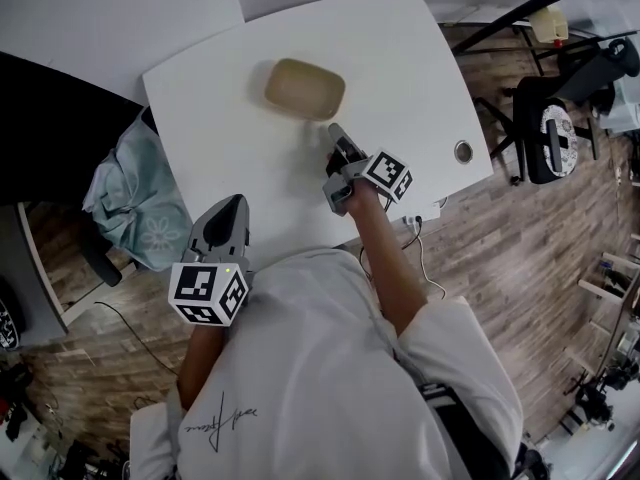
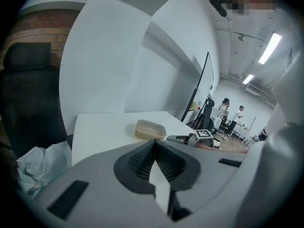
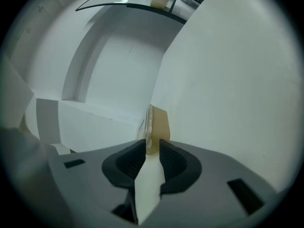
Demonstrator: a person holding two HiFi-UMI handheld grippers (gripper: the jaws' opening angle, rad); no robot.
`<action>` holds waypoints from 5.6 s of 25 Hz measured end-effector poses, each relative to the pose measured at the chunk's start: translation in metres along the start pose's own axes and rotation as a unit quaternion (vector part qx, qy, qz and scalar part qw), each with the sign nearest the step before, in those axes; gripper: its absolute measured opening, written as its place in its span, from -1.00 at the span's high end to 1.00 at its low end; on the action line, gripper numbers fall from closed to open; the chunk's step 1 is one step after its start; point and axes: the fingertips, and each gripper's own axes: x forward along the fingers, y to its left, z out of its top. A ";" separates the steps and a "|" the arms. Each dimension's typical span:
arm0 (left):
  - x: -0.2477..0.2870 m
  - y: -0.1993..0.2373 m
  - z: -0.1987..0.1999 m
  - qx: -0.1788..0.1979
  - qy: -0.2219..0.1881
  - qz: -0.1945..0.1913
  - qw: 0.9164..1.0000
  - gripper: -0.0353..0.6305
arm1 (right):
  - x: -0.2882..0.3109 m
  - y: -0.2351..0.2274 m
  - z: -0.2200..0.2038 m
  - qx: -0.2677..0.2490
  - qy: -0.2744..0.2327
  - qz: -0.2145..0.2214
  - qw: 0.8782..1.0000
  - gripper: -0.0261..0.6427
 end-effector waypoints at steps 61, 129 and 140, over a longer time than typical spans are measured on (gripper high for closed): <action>0.019 -0.006 -0.009 -0.001 0.008 -0.014 1.000 0.87 | -0.013 0.024 0.009 0.114 -0.034 0.107 0.987 0.89; 0.015 -0.007 -0.007 -0.023 -0.006 -0.031 0.999 0.87 | -0.032 0.081 0.022 0.099 -0.039 0.174 0.979 0.89; 0.017 -0.011 -0.008 -0.021 -0.005 -0.035 0.999 0.87 | -0.039 0.091 0.025 0.094 -0.037 0.184 0.978 0.89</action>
